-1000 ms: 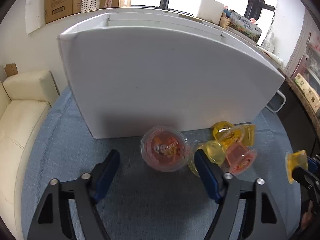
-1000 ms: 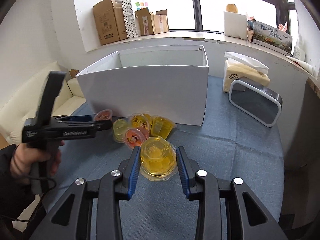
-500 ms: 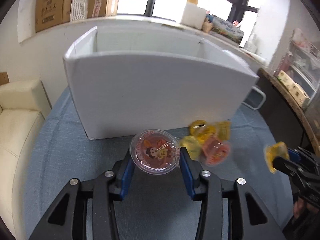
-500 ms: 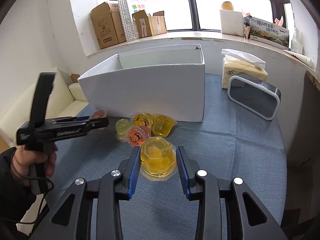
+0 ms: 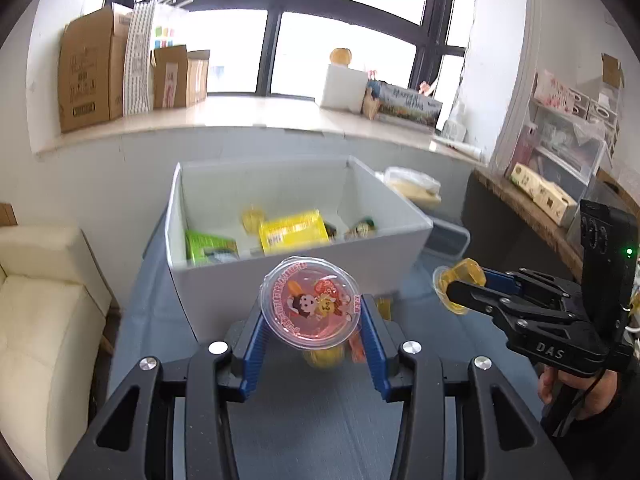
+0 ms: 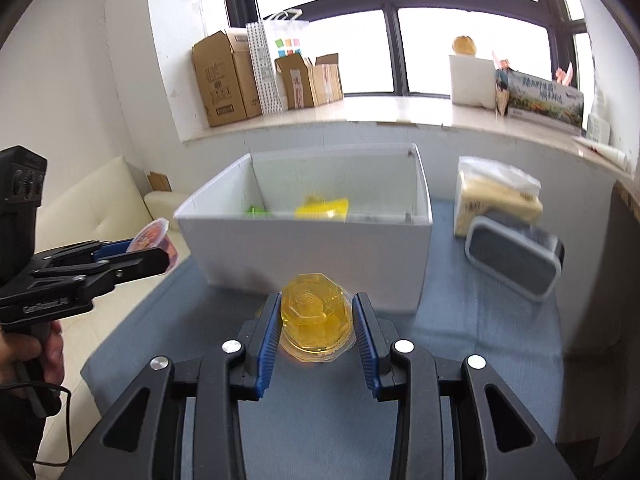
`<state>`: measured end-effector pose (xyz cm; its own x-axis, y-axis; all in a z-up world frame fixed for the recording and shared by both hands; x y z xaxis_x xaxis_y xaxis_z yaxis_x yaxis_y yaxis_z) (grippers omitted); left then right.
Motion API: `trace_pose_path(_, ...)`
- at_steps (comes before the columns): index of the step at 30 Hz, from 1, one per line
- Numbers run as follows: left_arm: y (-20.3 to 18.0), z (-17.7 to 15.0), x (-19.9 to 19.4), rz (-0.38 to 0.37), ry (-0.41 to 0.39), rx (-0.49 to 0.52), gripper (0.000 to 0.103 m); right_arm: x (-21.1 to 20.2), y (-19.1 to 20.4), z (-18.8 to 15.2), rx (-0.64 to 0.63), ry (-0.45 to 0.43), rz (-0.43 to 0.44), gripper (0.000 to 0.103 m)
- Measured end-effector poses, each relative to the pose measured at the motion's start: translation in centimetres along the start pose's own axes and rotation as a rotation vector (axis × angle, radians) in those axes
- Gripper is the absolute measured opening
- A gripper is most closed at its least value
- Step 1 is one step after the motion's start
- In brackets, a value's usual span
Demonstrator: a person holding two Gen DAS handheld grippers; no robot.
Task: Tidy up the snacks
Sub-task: 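Carry both jelly cups over the box and open both tools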
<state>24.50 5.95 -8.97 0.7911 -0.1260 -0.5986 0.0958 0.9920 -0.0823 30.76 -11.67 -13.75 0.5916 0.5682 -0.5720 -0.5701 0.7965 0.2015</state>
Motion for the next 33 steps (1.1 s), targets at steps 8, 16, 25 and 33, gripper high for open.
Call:
trace_pose_path(8, 2.1, 5.3, 0.7, 0.002, -0.059, 0.022, 0.048, 2.3, 1.2, 6.9, 0.001, -0.045, 0.026, 0.038)
trace_pose_path(16, 5.1, 8.0, 4.8, 0.019, -0.038, 0.027, 0.048, 6.8, -0.3, 9.0, -0.008, -0.003, -0.023, 0.039)
trace_pose_path(25, 6.2, 6.9, 7.3, 0.089, -0.028, 0.028, 0.103, 7.9, -2.9, 8.5, 0.077, 0.011, -0.033, 0.097)
trace_pose_path(33, 6.1, 6.4, 8.3, 0.075, 0.022, -0.002, 0.103, 7.0, -2.7, 8.3, 0.064, 0.0, -0.063, 0.097)
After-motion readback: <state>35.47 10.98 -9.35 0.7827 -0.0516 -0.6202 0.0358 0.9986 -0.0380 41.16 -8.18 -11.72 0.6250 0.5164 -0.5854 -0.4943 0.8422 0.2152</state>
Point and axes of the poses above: each gripper's, at about its wrist camera, not at the fingertips, and x roughly the way its jaws point, y to its left, z to its top, the point moved 7 cm from there along x, roughly the way its jaws point, and after that the axes turned 7 degrees about x, right-handed, at the moved point
